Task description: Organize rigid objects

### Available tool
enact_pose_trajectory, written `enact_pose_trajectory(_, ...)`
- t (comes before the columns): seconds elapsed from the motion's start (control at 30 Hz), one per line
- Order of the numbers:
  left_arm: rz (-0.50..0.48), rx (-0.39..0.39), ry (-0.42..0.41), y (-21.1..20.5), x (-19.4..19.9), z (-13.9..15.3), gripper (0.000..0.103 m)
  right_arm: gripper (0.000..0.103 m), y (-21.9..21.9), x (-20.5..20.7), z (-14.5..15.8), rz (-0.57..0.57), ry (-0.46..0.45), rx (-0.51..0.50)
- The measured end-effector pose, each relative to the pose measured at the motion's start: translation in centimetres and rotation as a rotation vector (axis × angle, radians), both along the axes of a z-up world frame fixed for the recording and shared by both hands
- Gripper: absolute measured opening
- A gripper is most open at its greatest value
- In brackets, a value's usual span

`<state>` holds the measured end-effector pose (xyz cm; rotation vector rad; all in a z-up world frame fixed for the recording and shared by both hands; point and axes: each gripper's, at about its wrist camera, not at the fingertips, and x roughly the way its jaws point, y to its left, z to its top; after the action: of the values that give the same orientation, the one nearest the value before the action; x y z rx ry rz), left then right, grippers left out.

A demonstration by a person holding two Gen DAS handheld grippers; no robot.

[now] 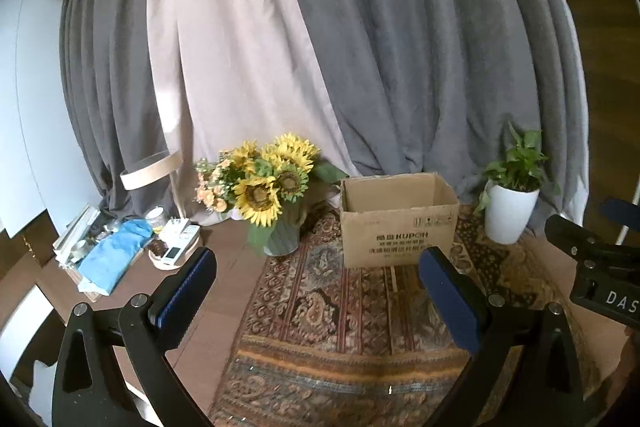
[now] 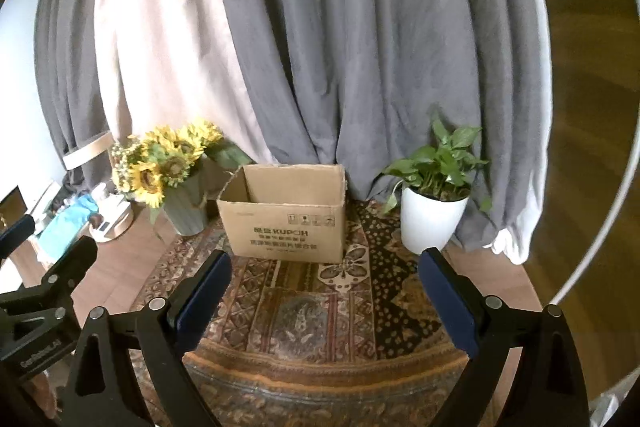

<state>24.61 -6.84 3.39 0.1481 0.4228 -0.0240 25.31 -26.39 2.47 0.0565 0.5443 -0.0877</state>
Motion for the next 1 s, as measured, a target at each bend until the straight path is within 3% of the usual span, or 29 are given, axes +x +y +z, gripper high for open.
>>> enact_pose_trajectory(0.47,-0.061,-0.009,-0.017,4.4,-11.6,1.2,0.103,0.098,5.0,-12.1,0.9,-0.042,-0.038,0.037)
enact_pose_trajectory(1.0,-0.046,-0.038,-0.054,4.7,-19.4,1.3,0.103,0.099,6.4,-21.1,2.4,-0.022,-0.117,-0.018)
